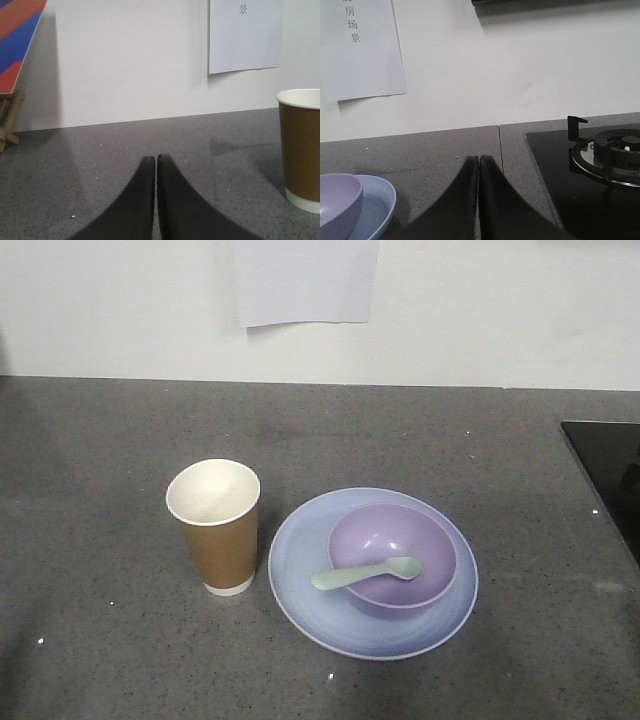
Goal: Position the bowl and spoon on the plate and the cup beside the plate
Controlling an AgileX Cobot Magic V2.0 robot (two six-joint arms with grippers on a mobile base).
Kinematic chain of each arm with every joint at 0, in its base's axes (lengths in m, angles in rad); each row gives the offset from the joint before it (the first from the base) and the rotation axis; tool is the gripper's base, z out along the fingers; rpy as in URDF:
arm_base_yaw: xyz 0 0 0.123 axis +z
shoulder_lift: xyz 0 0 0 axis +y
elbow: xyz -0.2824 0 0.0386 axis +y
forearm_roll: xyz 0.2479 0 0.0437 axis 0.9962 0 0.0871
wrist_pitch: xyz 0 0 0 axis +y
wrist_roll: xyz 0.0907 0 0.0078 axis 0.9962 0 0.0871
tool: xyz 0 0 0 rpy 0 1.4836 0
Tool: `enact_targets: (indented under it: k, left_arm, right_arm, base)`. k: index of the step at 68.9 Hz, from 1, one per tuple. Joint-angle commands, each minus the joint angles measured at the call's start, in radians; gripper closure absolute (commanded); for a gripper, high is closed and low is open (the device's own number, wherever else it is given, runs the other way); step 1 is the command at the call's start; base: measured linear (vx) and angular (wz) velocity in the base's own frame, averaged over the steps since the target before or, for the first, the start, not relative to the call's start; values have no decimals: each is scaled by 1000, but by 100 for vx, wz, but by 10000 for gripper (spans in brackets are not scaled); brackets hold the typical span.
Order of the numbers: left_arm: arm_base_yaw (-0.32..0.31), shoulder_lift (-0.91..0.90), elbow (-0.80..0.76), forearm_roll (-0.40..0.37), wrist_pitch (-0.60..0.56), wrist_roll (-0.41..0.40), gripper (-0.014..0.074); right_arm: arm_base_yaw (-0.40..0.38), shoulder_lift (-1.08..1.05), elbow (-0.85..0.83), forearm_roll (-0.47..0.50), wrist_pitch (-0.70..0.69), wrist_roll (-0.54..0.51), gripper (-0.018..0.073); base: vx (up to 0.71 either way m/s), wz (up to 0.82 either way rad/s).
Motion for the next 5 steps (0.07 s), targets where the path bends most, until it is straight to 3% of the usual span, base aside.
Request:
enact_targets:
  k: [1, 5]
  left_arm:
    - [2, -14, -8, -7, -75, 0, 603]
    - [2, -14, -8, -7, -75, 0, 603]
  right_arm:
    - [-8, -10, 5, -3, -80, -5, 570]
    - [-8, -10, 5, -3, -80, -5, 570]
  base:
    - [0, 0]
    - [0, 0]
